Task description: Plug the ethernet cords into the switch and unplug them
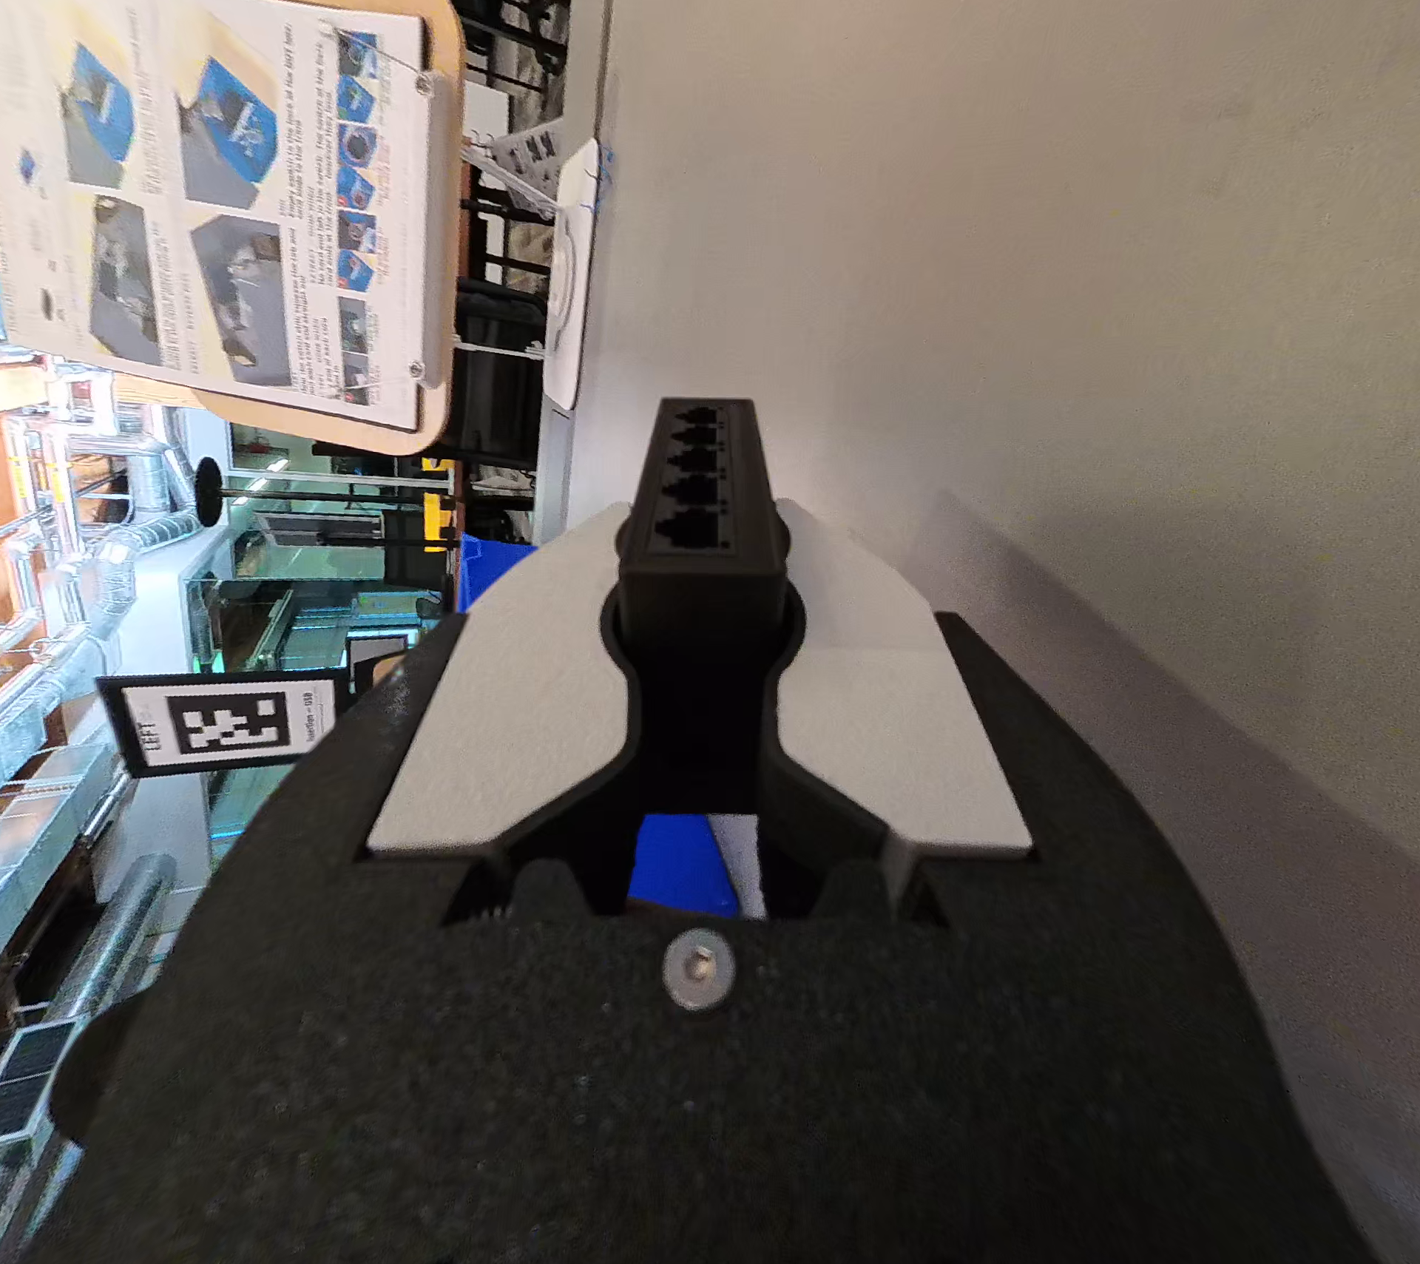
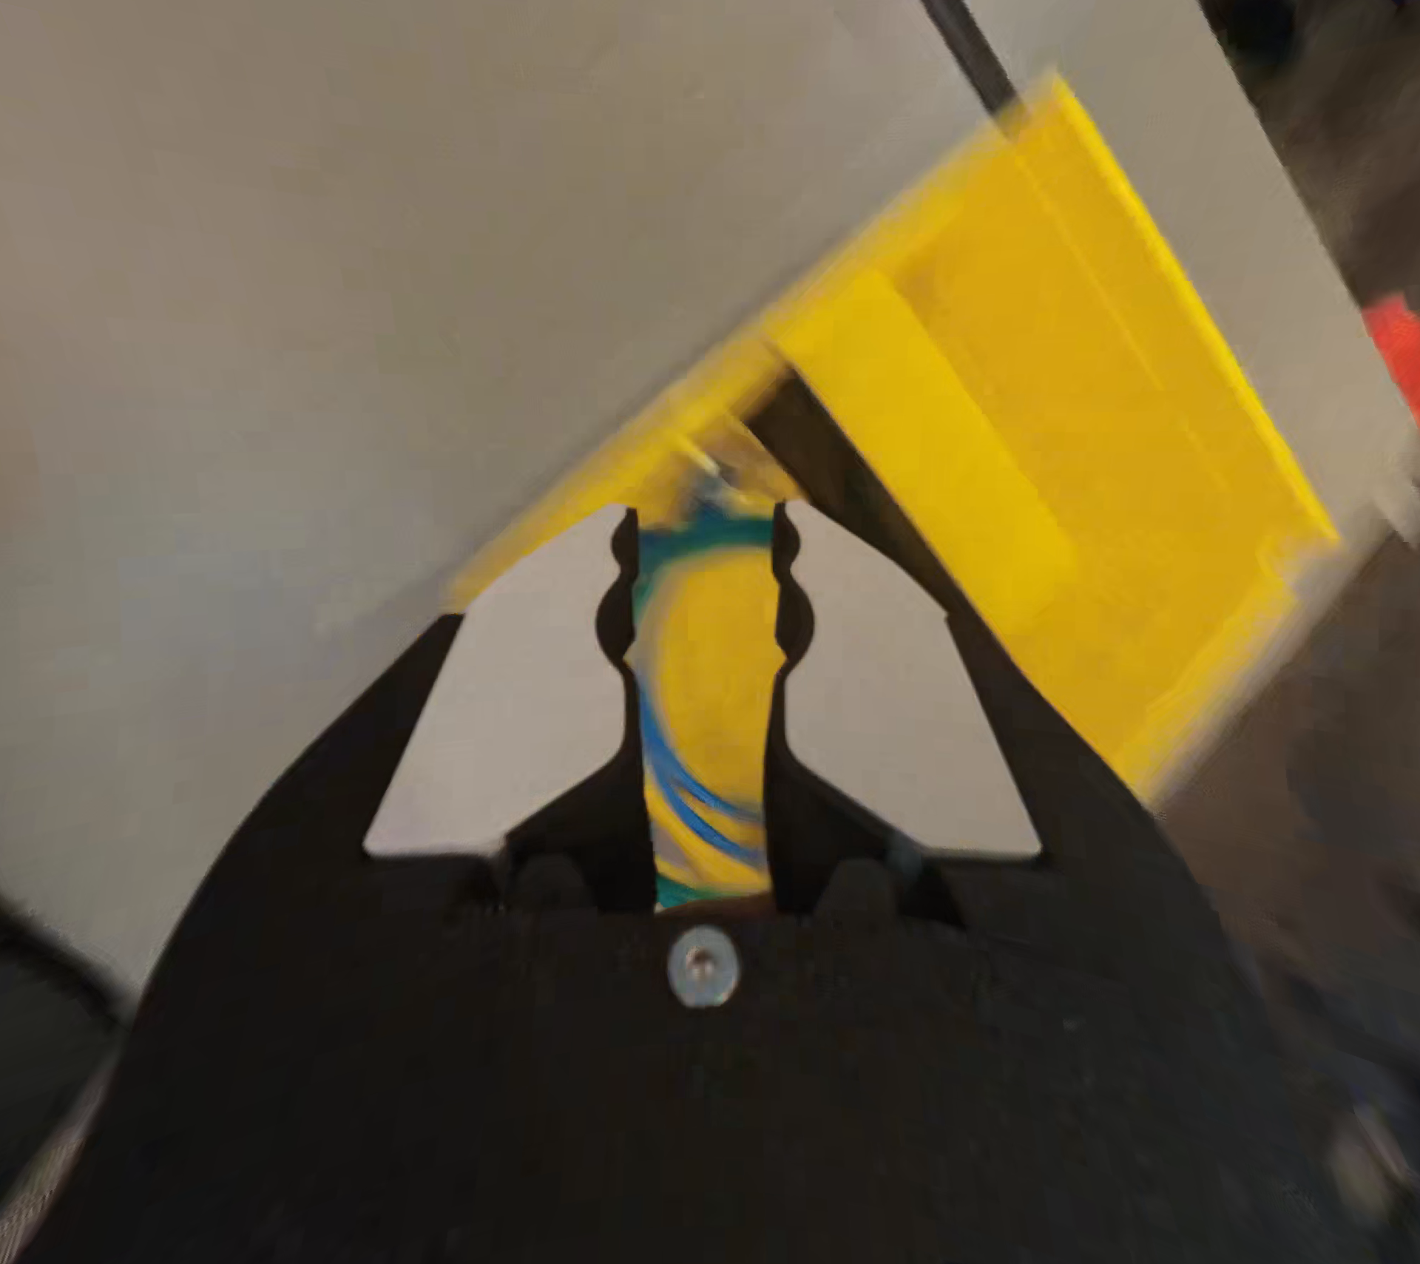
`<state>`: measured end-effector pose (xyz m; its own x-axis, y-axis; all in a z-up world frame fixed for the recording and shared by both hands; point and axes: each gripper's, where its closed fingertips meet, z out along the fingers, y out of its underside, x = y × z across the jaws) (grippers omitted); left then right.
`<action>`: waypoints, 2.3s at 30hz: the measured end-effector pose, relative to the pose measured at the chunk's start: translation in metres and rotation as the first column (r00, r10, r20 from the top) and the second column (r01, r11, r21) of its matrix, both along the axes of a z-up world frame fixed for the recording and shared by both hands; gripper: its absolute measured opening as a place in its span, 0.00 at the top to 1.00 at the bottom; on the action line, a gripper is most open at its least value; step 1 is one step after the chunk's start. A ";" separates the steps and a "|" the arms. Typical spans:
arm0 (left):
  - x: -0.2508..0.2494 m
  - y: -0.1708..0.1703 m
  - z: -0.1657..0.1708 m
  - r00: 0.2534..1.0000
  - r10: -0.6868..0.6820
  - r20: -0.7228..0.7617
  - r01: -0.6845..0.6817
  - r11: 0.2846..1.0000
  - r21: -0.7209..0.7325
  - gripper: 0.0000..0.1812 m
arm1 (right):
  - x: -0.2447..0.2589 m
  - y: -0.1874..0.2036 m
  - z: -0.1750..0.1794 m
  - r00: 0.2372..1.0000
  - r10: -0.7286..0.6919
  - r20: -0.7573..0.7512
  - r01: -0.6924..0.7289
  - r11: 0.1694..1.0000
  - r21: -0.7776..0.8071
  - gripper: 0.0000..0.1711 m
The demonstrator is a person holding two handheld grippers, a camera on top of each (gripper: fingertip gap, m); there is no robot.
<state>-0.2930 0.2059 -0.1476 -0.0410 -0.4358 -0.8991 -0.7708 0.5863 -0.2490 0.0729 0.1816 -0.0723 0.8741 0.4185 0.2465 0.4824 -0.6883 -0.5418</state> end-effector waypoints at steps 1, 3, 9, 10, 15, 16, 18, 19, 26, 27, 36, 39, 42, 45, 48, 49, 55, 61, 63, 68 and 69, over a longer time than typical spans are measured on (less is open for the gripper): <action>0.001 -0.001 0.003 1.000 -0.004 0.010 0.004 1.000 0.012 0.84 | -0.046 -0.004 0.003 0.986 0.112 -0.121 -0.106 0.993 0.055 0.81; 0.003 -0.002 0.009 0.999 -0.019 0.026 0.017 0.998 0.064 0.84 | -0.137 -0.021 0.002 0.863 0.304 -0.403 -0.277 0.953 0.126 0.81; 0.015 -0.023 0.033 0.990 -0.133 0.042 0.113 0.940 0.321 0.84 | -0.280 -0.024 -0.033 0.430 0.213 -0.877 -0.382 0.923 0.037 0.77; 0.018 -0.029 0.036 0.986 -0.161 0.037 0.137 0.922 0.363 0.84 | -0.292 -0.021 -0.035 0.361 0.174 -0.916 -0.413 0.911 0.010 0.75; 0.025 -0.058 0.045 0.958 -0.287 0.015 0.238 0.821 0.520 0.84 | -0.334 -0.032 -0.039 0.134 -0.008 -0.991 -0.623 0.777 -0.090 0.73; 0.026 -0.065 0.046 0.949 -0.316 0.001 0.263 0.793 0.549 0.84 | -0.340 -0.037 -0.036 0.084 -0.049 -0.995 -0.665 0.741 -0.092 0.74; 0.029 -0.078 0.042 0.925 -0.377 -0.044 0.329 0.741 0.586 0.84 | -0.348 -0.043 -0.033 0.022 -0.100 -0.995 -0.718 0.690 -0.085 0.75; 0.031 -0.082 0.039 0.917 -0.393 -0.068 0.353 0.719 0.599 0.84 | -0.351 -0.045 -0.031 -0.003 -0.113 -0.994 -0.739 0.669 -0.074 0.77; 0.035 -0.069 0.025 0.933 -0.335 -0.131 0.340 0.704 0.623 0.83 | -0.358 -0.049 -0.046 0.067 -0.092 -0.994 -0.744 0.659 -0.111 0.84; 0.037 -0.066 0.024 0.940 -0.316 -0.127 0.324 0.715 0.619 0.82 | -0.355 -0.045 -0.045 0.076 -0.083 -0.994 -0.725 0.680 -0.112 0.84; 0.021 -0.036 0.037 0.963 -0.179 0.203 0.124 0.958 0.259 0.85 | -0.270 0.010 -0.004 0.273 0.137 -0.952 -0.404 0.914 0.016 0.84; 0.011 -0.015 0.029 0.948 -0.012 0.318 0.049 0.993 -0.109 0.85 | -0.227 0.019 0.039 0.447 0.269 -0.853 -0.266 0.951 0.161 0.84; 0.005 -0.003 0.020 0.918 0.135 0.372 0.041 0.902 -0.429 0.84 | -0.146 0.037 0.077 0.732 0.235 -0.639 -0.062 0.958 0.281 0.84; 0.003 0.003 0.008 0.897 0.244 0.370 0.057 0.764 -0.643 0.83 | -0.024 0.060 0.096 0.938 -0.080 -0.336 0.198 0.921 0.334 0.84; 0.003 0.005 -0.004 0.889 0.309 0.339 0.068 0.641 -0.764 0.80 | 0.082 0.074 0.058 0.923 -0.371 -0.104 0.383 0.909 0.166 0.84; 0.003 0.006 -0.008 0.886 0.330 0.326 0.064 0.609 -0.791 0.79 | 0.103 0.081 0.037 0.912 -0.405 -0.067 0.409 0.908 0.093 0.84; 0.001 -0.001 -0.022 0.888 0.392 0.241 0.081 0.384 -0.920 0.72 | 0.164 0.095 -0.072 0.860 -0.449 0.241 0.495 0.848 -0.187 0.84; -0.003 0.008 -0.020 0.862 0.439 0.253 0.094 0.353 -0.931 0.70 | 0.185 0.101 -0.096 0.742 -0.400 0.538 0.548 0.824 -0.144 0.84; -0.005 0.010 -0.024 0.856 0.458 0.238 0.078 0.340 -0.937 0.70 | 0.178 0.102 -0.099 0.749 -0.393 0.534 0.546 0.823 -0.159 0.83; -0.007 0.019 -0.033 0.846 0.496 0.194 0.001 0.363 -0.932 0.68 | 0.165 0.100 -0.110 0.764 -0.347 0.544 0.529 0.820 -0.218 0.76; -0.007 0.021 -0.035 0.842 0.505 0.190 -0.009 0.366 -0.931 0.68 | 0.165 0.100 -0.112 0.759 -0.340 0.555 0.527 0.821 -0.219 0.76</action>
<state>-0.2998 0.2265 -0.1823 0.4546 -0.8830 0.1170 -0.5196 -0.3696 -0.7703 0.2374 0.2819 -0.1842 0.7905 0.1600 0.5912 0.2098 -0.9776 -0.0160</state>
